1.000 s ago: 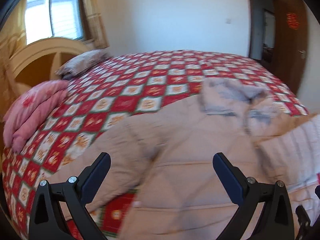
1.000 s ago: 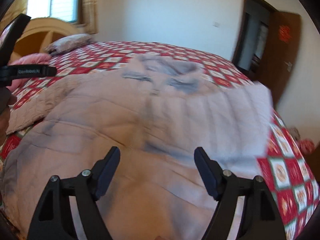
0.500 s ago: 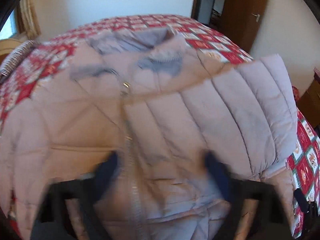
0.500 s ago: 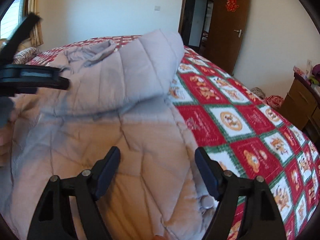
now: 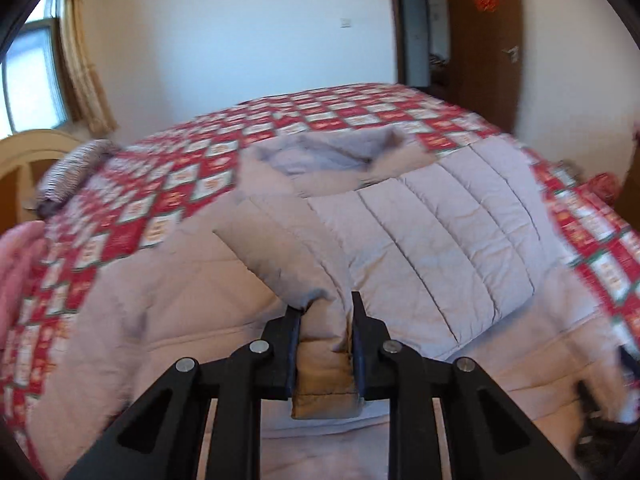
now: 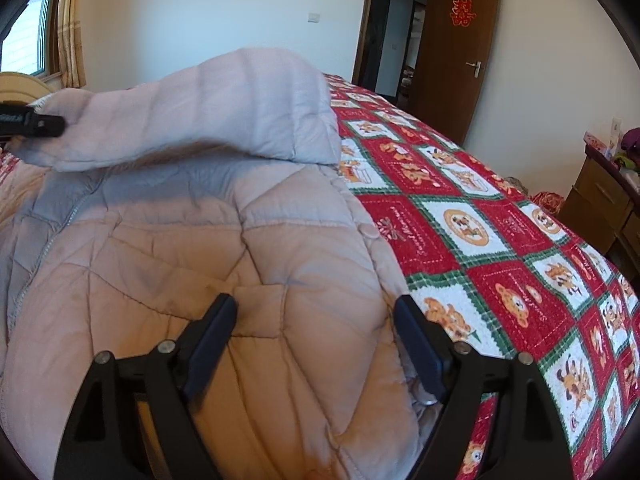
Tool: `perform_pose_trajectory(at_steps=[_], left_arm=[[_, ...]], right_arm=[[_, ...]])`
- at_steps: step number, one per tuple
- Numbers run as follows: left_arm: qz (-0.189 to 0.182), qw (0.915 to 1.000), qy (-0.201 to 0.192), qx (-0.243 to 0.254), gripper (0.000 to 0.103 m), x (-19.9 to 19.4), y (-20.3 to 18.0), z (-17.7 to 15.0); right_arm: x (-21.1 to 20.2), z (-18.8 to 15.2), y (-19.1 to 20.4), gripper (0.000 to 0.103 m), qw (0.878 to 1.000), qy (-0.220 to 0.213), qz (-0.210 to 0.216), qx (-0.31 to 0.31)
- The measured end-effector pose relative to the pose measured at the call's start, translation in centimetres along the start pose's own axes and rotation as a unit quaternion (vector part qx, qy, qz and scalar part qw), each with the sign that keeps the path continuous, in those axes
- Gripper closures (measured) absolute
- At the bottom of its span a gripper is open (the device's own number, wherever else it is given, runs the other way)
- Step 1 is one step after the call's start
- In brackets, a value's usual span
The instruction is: Fold large clothes
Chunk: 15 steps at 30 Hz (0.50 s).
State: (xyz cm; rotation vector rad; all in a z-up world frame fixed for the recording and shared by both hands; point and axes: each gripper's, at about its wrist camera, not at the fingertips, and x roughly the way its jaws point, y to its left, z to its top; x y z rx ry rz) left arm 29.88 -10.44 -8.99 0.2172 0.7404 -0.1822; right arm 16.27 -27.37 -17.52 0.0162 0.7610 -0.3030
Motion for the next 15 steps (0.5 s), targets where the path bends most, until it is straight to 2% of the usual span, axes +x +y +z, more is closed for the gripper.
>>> perform_pose_trajectory(at_steps=[2, 4, 7, 8, 10, 11, 12, 13, 14, 15], left_arm=[[0.037, 0.9989, 0.028, -0.001, 0.061, 1.4, 0.5, -0.4], [0.054, 0.9976, 0.041, -0.011, 0.056, 2.6, 1.4, -0.8], [0.050, 0.9973, 0.049, -0.022, 0.054, 2.9, 2.2, -0.8], [0.052, 0.9975, 0.040, -0.026, 0.054, 2.5, 2.5, -0.5], [0.059, 0.9972, 0.000, -0.045, 0.053, 0.7, 3.2, 0.4], [0.065, 0.9963, -0.017, -0.054, 0.046, 0.2, 3.3, 1.3], [0.074, 0.9944, -0.034, -0.067, 0.040, -0.5, 3.7, 1.9], [0.081, 0.9922, -0.049, -0.081, 0.025, -0.9, 4.0, 2.6], [0.083, 0.9903, -0.061, -0.093, 0.017, -1.2, 4.0, 3.1], [0.083, 0.9891, -0.068, -0.101, 0.016, -1.2, 4.0, 3.5]], right_arm=[[0.2, 0.0, 0.2, 0.018, 1.000, 0.004, -0.004, -0.006], [0.3, 0.1, 0.2, 0.018, 1.000, 0.009, -0.002, -0.007], [0.2, 0.4, -0.3, 0.018, 0.999, 0.025, 0.019, -0.004], [0.0, 0.7, -0.7, 0.018, 0.999, 0.032, 0.032, 0.003], [-0.8, 1.6, -1.7, 0.019, 0.997, 0.039, 0.060, 0.030], [-1.5, 2.4, -2.3, 0.021, 0.996, 0.031, 0.069, 0.043], [-2.1, 3.2, -2.6, 0.026, 0.996, 0.023, 0.072, 0.048], [-2.8, 4.3, -3.0, 0.033, 0.996, 0.009, 0.072, 0.051], [-3.3, 5.7, -3.4, 0.036, 0.996, -0.007, 0.074, 0.055], [-3.5, 7.1, -3.7, 0.041, 0.994, -0.020, 0.082, 0.063]])
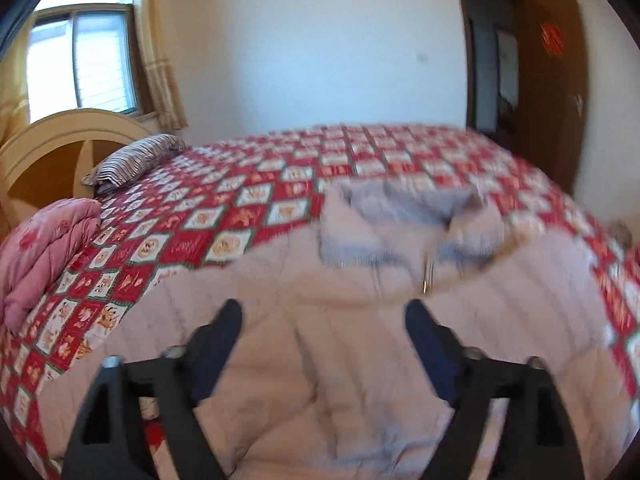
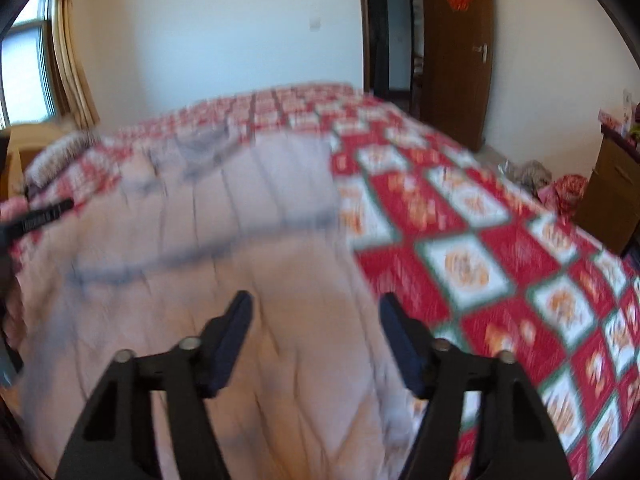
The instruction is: Fold large clothes
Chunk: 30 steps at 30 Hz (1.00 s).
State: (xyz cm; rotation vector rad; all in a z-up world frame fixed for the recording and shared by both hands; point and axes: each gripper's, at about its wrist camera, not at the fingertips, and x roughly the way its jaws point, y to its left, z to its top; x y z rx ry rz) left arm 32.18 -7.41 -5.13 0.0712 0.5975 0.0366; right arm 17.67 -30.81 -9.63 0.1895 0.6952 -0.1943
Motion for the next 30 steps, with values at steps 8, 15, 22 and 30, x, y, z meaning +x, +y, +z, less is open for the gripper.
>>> perform_pose_trajectory(at_steps=[8, 15, 22, 30], left_arm=[[0.038, 0.9974, 0.061, 0.009, 0.016, 7.3, -4.5, -0.4], [0.068, 0.9929, 0.091, 0.035, 0.016, 12.3, -4.9, -3.3], [0.065, 0.9913, 0.098, 0.059, 0.013, 13.2, -5.3, -4.4], [0.035, 0.9919, 0.112, 0.049, 0.007, 13.7, -3.6, -4.8]], right_arm=[[7.8, 10.0, 3.2, 0.048, 0.995, -0.082, 0.022, -0.046], [18.6, 10.7, 5.2, 0.048, 0.988, -0.005, 0.056, -0.142], [22.1, 7.5, 4.3, 0.049, 0.988, 0.053, 0.060, -0.130], [22.3, 7.1, 3.9, 0.049, 0.992, 0.060, 0.056, -0.099]])
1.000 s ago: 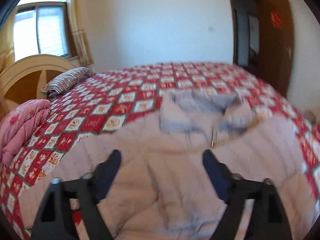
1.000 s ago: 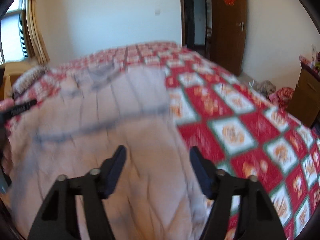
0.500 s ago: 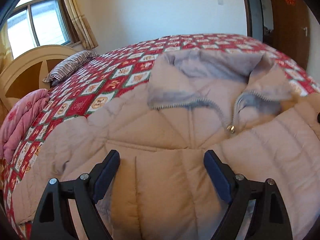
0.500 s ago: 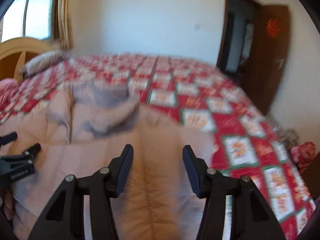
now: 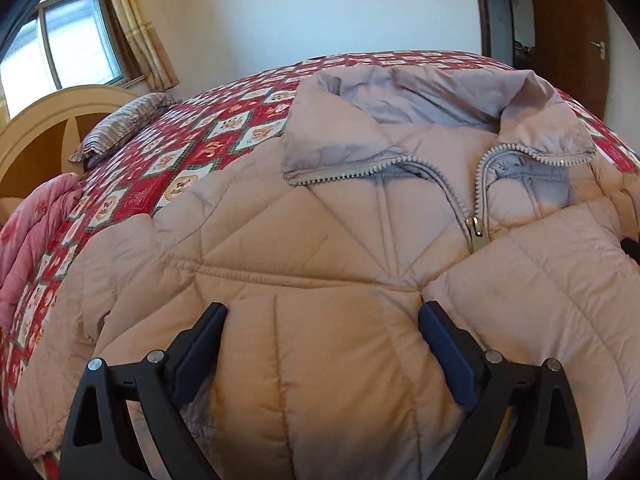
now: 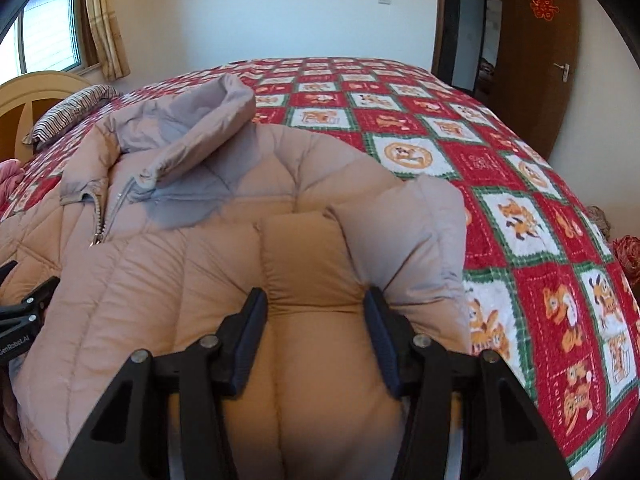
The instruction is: Fold large clothes
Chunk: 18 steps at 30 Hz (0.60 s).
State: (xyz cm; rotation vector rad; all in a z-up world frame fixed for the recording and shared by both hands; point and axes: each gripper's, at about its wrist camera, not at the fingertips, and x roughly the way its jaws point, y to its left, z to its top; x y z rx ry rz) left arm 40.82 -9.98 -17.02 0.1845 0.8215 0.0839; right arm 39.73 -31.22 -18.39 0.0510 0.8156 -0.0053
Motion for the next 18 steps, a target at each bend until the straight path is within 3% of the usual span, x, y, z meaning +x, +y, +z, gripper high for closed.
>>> perform_pose_trajectory(at_steps=[5, 8, 12, 15, 17, 18], left_arm=[[-0.032, 0.9995, 0.002, 0.003, 0.005, -0.1, 1.3, -0.5], [-0.021, 0.9998, -0.001, 0.005, 0.004, -0.1, 1.0, -0.5], [0.004, 1.0000, -0.002, 0.009, 0.001, 0.1, 0.3, -0.3], [-0.002, 0.9999, 0.010, 0.009, 0.001, 0.1, 0.7, 0.3], [-0.018, 0.9997, 0.012, -0.009, 0.001, -1.5, 1.8, 0.5], [-0.025, 0.9994, -0.005, -0.022, 0.001, -3.2, 2.6, 0.5]], right_arm=[[-0.9, -1.0, 0.8, 0.049, 1.000, -0.003, -0.008, 0.022], [-1.2, -1.5, 1.8, 0.049, 0.999, -0.011, -0.033, 0.013], [-0.3, -1.0, 1.0, 0.049, 0.999, -0.004, -0.020, 0.025], [-0.3, -0.7, 1.0, 0.048, 1.000, 0.001, -0.020, 0.022], [-0.9, -0.5, 1.2, 0.043, 1.000, 0.004, -0.021, 0.016], [-1.5, -0.5, 1.4, 0.036, 0.999, 0.008, -0.026, 0.017]])
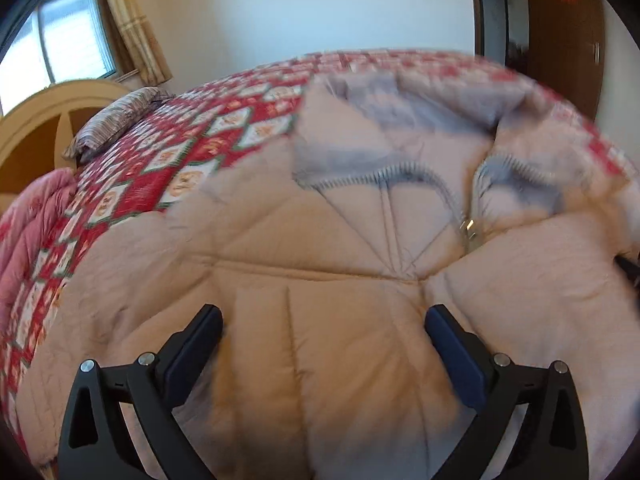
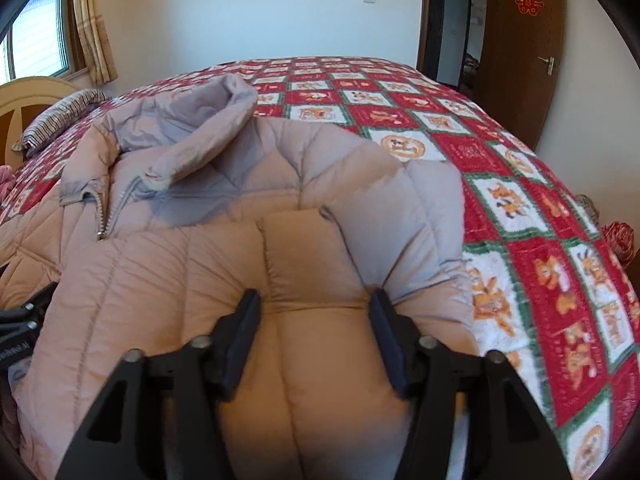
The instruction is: Fold large clothes
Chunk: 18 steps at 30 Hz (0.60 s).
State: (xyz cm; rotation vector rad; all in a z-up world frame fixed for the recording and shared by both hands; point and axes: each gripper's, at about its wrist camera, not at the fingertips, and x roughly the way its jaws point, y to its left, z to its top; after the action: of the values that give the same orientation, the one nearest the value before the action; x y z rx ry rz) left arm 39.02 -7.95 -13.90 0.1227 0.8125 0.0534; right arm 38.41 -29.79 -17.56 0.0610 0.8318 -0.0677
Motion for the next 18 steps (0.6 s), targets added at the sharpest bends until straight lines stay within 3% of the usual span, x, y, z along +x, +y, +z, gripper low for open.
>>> perform_pose_trajectory(at_steps=[3, 6, 8, 10, 13, 18], left_arm=[[-0.017, 0.9985, -0.051, -0.011, 0.001, -4.1, 1.0, -0.7], [-0.016, 0.9991, -0.040, 0.005, 0.001, -4.2, 0.3, -1.7], [0.008, 0.9996, -0.019, 0.017, 0.001, -2.6, -0.4, -2.4], [0.008, 0.9999, 0.007, 0.008, 0.001, -1.0, -0.2, -2.9], [-0.016, 0.9995, 0.023, -0.011, 0.001, 0.4, 0.2, -3.1], [-0.002, 0.9998, 0.018, -0.002, 0.001, 1.0, -0.5, -3.3]], right_arm=[[-4.3, -0.3, 1.0, 0.020, 0.999, -0.036, 0.006, 0.023], [-7.8, -1.0, 4.1, 0.020, 0.997, -0.069, 0.047, -0.002], [-7.5, -1.6, 6.6, 0.028, 0.997, -0.042, 0.065, -0.029], [-5.8, -2.3, 7.8, 0.053, 0.997, -0.006, 0.064, -0.040], [-3.3, -3.6, 7.6, 0.053, 0.998, 0.017, 0.051, -0.029], [-2.4, -3.9, 8.0, 0.052, 0.999, 0.014, 0.038, -0.032]])
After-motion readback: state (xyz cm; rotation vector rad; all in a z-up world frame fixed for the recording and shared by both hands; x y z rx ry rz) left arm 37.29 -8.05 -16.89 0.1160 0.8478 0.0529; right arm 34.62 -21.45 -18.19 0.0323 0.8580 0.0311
